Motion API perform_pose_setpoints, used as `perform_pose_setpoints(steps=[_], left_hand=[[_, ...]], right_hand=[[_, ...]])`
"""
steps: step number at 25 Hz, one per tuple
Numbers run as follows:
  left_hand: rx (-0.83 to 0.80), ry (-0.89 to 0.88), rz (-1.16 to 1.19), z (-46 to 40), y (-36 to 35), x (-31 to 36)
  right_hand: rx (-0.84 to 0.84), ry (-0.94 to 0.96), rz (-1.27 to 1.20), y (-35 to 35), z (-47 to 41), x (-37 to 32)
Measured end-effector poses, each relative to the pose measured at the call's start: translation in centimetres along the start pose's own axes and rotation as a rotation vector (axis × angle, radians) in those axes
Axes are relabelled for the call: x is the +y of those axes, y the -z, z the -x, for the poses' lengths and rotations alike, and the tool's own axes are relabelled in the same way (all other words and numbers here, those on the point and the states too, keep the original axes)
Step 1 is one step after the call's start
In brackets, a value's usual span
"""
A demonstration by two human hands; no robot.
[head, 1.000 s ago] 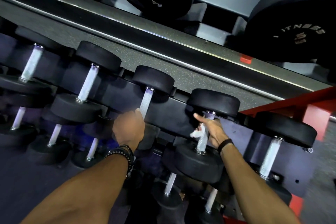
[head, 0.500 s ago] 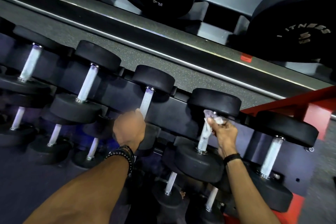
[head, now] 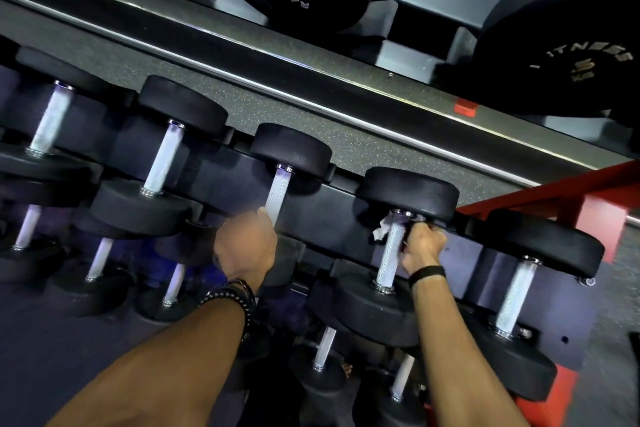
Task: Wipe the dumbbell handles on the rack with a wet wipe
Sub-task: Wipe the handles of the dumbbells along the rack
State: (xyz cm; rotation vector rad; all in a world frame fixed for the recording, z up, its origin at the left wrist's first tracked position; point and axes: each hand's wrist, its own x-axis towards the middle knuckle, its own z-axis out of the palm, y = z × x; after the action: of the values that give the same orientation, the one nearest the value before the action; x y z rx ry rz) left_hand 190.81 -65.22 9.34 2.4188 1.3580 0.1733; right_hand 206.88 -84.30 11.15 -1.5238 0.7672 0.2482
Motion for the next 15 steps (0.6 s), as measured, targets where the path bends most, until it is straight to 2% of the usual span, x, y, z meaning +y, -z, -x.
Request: perform_pose_setpoints(steps=[2,5,9,12,13,15], left_hand=[[0.000,-0.007,-0.003,0.1,-0.1,-0.1],[-0.011,-0.004,0.000,-0.1,-0.3,-0.2],[0.005,-0.020,0.006,0.1,-0.2,-0.1],[0.008,-0.020,-0.009,0.0,-0.3,-0.1],[0.007,-0.022,-0.010,0.0,-0.3,-0.1],[0.015,-0.030,-0.012,0.1,-0.4,-0.1]], right_hand=[[-0.004,0.036,0.016,1.1,-0.3,-0.2],[-0.095,0.085,0.186,0.9,0.1,0.8],[-0.194,-0.009,0.110,0.9,-0.2,-0.1],[-0.326,0.118,0.214,1.5,0.9,-0.2],[-0.349,0.104,0.199,1.3,0.8,0.2],[-0.425,-0.067,0.147,0.8,-0.6,0.9]])
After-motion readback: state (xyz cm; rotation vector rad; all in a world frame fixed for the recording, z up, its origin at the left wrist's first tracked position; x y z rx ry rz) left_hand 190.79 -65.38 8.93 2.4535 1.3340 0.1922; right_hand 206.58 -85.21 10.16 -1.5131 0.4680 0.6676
